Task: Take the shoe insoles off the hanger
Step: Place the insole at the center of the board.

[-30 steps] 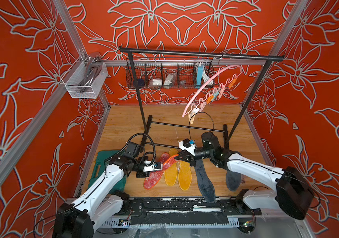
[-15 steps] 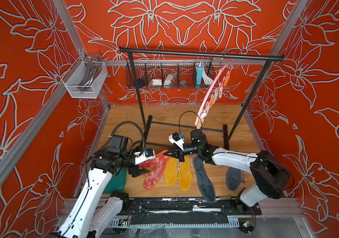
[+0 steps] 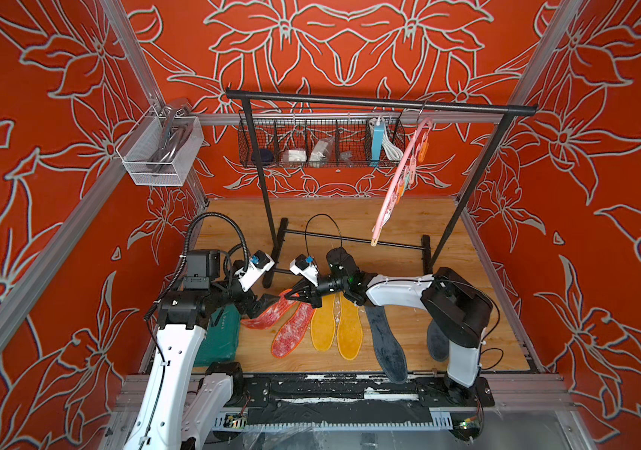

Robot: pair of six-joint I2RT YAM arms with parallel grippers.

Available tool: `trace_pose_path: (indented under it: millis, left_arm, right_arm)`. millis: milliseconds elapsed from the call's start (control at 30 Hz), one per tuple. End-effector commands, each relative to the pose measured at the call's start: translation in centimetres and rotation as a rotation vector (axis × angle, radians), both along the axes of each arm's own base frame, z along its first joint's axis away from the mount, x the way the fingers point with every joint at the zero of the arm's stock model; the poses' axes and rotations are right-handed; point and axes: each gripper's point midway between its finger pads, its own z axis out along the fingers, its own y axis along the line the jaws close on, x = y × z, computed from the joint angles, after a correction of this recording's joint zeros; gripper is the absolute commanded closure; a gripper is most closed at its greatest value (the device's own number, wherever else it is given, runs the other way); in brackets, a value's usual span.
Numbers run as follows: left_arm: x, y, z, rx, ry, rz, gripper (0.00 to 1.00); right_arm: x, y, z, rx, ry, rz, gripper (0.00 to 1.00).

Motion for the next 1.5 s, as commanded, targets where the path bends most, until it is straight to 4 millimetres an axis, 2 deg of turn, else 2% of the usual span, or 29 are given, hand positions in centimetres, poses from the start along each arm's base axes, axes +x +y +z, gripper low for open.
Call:
trace_pose_path:
  millis: [0,167,367,533,733,900,933,1033,1167,1233,1467]
  left_arm:
    - [1.9,0.7,0.7,-0.070,-0.024,0.092,0.06]
    - [3.6,2.3,-0.3,-0.088,-0.028,0.215,0.02]
    - [4.3,3.0,-1.3,-0.097,-0.019,0.259,0.02]
    - [4.4,3.0,-1.8,-0.099,-0.016,0.263,0.02]
    - [4.6,3.3,-2.4,-0.094,-0.008,0.278,0.02]
    - [5.3,4.3,-2.8,-0.071,-0.023,0.339,0.02]
    - [5.5,4.4,-2.9,-0.070,-0.024,0.346,0.02]
    - [5.8,4.7,-3.2,-0.067,-0.022,0.358,0.02]
    - [6.3,5.1,-3.6,-0.052,-0.026,0.375,0.02]
    - [6.6,5.4,-3.9,-0.043,-0.026,0.385,0.02]
    - [7.3,6.8,-5.4,-0.035,-0.021,0.456,0.02]
  right_arm:
    - [0.8,0.8,-2.2,-0.073,0.004,-0.030,1.00]
    - [2.6,1.1,-4.8,-0.167,-0.027,-0.095,1.00]
    - [5.0,1.2,-7.3,-0.261,-0.073,-0.186,1.00]
    - [6.7,1.4,-8.5,-0.297,-0.104,-0.256,1.00]
    - [7.7,1.5,-10.4,-0.369,-0.130,-0.272,1.00]
    - [8.8,1.3,-11.2,-0.391,-0.164,-0.321,1.00]
    - [9.1,1.2,-11.2,-0.397,-0.170,-0.336,0.97]
    - [9.6,1.0,-11.1,-0.397,-0.188,-0.363,0.85]
    - [9.5,1.2,-9.9,-0.374,-0.198,-0.357,0.74]
    - [9.5,1.2,-8.7,-0.347,-0.208,-0.367,0.66]
    - [8.8,0.6,-3.9,-0.214,-0.217,-0.404,0.58]
